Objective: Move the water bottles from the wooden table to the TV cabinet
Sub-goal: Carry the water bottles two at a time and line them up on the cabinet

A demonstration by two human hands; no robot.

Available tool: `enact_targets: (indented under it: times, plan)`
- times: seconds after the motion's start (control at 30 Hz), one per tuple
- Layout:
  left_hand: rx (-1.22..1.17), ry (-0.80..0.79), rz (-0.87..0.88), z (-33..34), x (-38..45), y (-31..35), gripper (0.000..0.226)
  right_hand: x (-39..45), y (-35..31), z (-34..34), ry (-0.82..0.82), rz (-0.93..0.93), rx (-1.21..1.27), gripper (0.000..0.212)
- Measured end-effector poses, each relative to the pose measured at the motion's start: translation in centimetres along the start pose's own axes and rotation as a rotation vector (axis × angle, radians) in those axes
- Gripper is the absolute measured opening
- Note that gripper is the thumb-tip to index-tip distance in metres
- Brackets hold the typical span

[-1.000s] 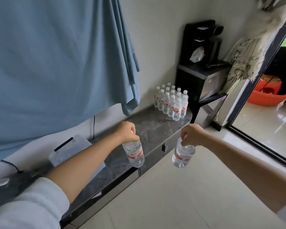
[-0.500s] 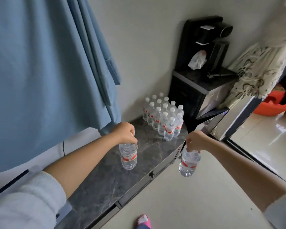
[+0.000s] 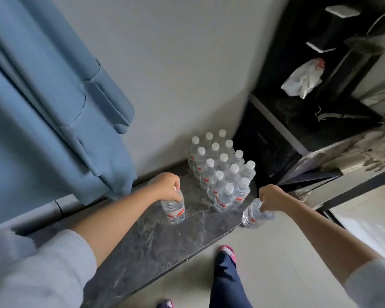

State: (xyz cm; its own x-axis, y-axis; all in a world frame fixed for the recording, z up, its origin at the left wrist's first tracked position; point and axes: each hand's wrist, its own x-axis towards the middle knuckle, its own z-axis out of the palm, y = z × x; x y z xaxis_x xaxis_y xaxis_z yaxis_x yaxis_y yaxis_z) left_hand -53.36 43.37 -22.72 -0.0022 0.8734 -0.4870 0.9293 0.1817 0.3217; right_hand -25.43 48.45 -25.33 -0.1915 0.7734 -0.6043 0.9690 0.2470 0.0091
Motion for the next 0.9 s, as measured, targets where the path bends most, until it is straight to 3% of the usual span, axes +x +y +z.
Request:
enact_targets:
  times: [0.2, 0.33, 0.4, 0.47, 0.57, 0.9]
  plan:
    - [-0.065, -0.031, -0.238, 0.9, 6.1, 2.7, 0.009, 8.7, 6.3, -0.5, -0.089, -0.104, -0.063, 0.045]
    - [-0.083, -0.033, -0.342, 2.2, 8.6, 3.5, 0.018, 12.5, 7.9, -0.5, -0.082, -0.185, -0.062, 0.044]
    - [-0.088, -0.059, -0.372, 2.7, 9.7, 3.8, 0.012, 14.1, 8.5, -0.3, -0.098, -0.207, -0.066, 0.031]
    - [-0.092, -0.082, -0.393, 3.1, 10.7, 3.9, 0.013, 15.2, 8.7, -0.3, -0.12, -0.227, -0.08, 0.009]
    - [-0.084, -0.12, -0.401, 3.5, 11.9, 3.9, 0.018, 17.0, 8.9, 0.0, -0.13, -0.24, -0.087, 0.027]
    - [-0.033, -0.194, -0.36, 4.0, 14.2, 3.1, 0.012, 18.8, 6.6, 0.4, -0.145, -0.247, -0.068, 0.033]
